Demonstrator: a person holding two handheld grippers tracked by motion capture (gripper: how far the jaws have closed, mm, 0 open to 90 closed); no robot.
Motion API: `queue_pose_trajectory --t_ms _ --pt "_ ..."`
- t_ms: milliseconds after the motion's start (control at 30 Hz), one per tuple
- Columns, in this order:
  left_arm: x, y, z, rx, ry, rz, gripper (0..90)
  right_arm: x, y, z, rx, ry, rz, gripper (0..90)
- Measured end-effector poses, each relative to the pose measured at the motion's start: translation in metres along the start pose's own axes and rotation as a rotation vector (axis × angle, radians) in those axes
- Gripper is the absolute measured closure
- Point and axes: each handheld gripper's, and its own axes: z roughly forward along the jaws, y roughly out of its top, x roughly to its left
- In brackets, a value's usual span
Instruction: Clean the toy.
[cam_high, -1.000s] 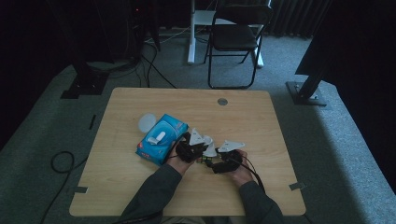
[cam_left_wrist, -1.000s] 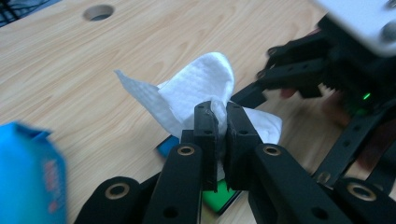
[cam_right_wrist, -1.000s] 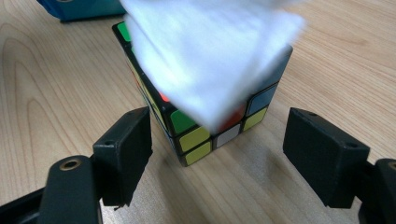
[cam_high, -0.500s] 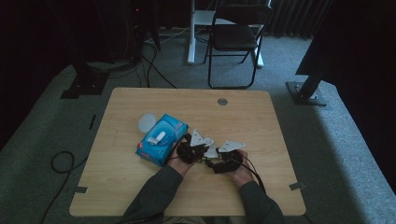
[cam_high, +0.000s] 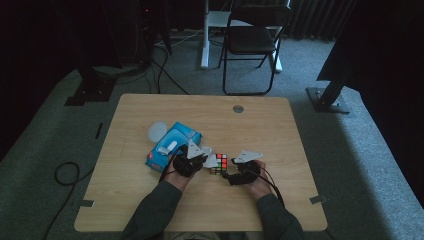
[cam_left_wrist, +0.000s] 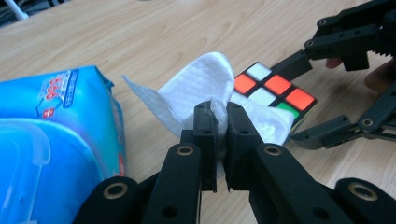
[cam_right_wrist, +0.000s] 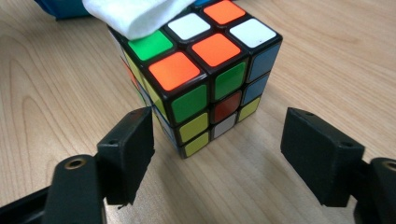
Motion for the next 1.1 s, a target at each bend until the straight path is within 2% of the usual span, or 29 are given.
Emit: queue_pose_trajectory --t_ms 67,167,367,567,800,900,967,1100 --pt "-0.003 0.003 0.001 -0.007 -0.012 0.015 84.8 0.000 0.000 -0.002 -0.005 0.001 0.003 28.8" --pt "-0.006 0.003 0.006 0.017 -0.010 0.033 84.8 -0.001 0.001 -0.006 -0.019 0.001 0.007 31.1" --pt "-0.005 0.000 0.011 0.043 -0.003 0.040 84.8 -0.006 0.002 -0.022 -0.061 0.020 0.011 37.5" --pt "-0.007 0.000 0.014 0.055 -0.006 0.049 84.8 -0.013 0.002 -0.026 -0.082 -0.003 0.041 45.0" --pt "-0.008 0.000 0.016 0.070 -0.003 0.065 84.8 -0.020 0.002 -0.032 -0.112 -0.012 0.071 47.4" --pt "-0.008 0.000 0.018 0.077 0.000 0.068 84.8 -0.021 0.003 -0.029 -0.096 -0.063 0.084 49.2" --pt "-0.008 -0.001 0.019 0.087 0.000 0.073 84.8 -0.022 0.004 -0.022 -0.052 -0.106 0.096 49.3" --pt "-0.009 -0.002 0.021 0.100 0.007 0.078 84.8 -0.019 0.008 -0.012 -0.038 -0.105 0.103 49.0"
